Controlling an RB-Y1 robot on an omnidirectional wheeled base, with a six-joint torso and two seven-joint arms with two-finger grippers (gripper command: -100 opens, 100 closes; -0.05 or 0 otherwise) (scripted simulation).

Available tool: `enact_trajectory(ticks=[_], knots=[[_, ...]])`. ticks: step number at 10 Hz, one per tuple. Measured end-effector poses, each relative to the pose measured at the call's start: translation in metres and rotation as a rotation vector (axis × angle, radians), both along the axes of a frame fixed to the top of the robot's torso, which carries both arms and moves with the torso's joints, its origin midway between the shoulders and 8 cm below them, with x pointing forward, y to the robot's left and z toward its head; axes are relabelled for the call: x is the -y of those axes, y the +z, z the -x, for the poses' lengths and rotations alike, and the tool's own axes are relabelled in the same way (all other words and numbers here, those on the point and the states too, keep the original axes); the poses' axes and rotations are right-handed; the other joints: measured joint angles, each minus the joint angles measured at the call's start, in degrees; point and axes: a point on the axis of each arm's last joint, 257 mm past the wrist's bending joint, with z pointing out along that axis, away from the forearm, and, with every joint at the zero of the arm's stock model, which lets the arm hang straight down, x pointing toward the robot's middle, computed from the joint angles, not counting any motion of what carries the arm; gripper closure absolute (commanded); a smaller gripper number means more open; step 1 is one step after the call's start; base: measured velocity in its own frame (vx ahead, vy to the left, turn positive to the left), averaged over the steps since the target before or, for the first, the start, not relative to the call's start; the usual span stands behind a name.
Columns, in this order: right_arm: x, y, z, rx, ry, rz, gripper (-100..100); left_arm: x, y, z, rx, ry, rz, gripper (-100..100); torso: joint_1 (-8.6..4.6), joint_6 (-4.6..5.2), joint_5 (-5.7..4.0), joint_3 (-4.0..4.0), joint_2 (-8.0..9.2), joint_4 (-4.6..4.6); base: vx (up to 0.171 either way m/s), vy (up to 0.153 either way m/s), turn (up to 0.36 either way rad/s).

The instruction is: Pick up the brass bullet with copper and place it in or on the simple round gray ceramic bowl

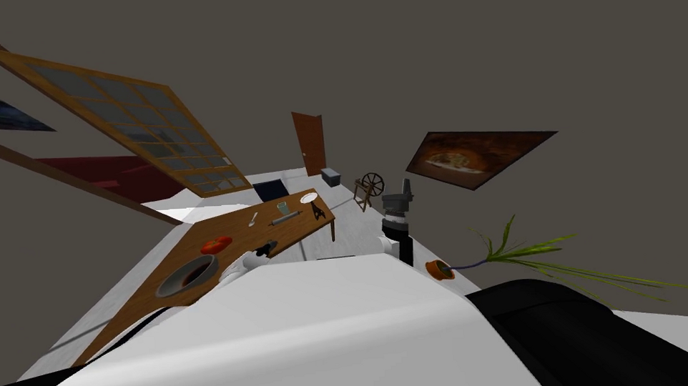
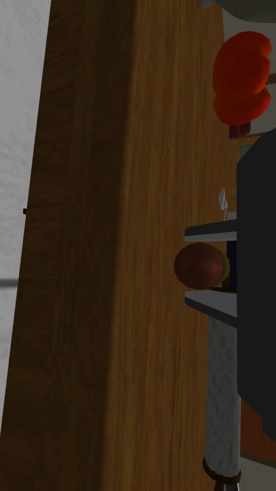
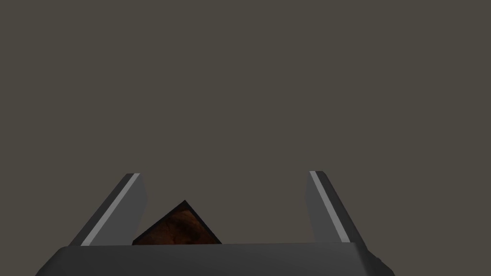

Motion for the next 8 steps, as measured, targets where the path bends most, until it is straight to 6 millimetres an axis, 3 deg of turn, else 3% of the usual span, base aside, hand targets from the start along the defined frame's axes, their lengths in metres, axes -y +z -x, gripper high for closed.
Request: enact_trajectory(ticks=[4, 8], knots=[[0.0, 0.0, 0.0, 0.0, 0.0, 0.0, 0, -0.009, 0.004, -0.003, -0.027, -0.014, -0.018, 100, -0.04, -0.02, -0.04, 0.17, 0.31, 0.05, -0.133, -0.036, -0.051], [0.0, 0.0, 0.0, 0.0, 0.0, 0.0, 0, -0.022, 0.016, -0.011, -0.035, -0.005, -0.028, 100, 0.26, 0.02, 0.0, 0.16, 0.24, 0.08, -0.121, 0.025, -0.077]])
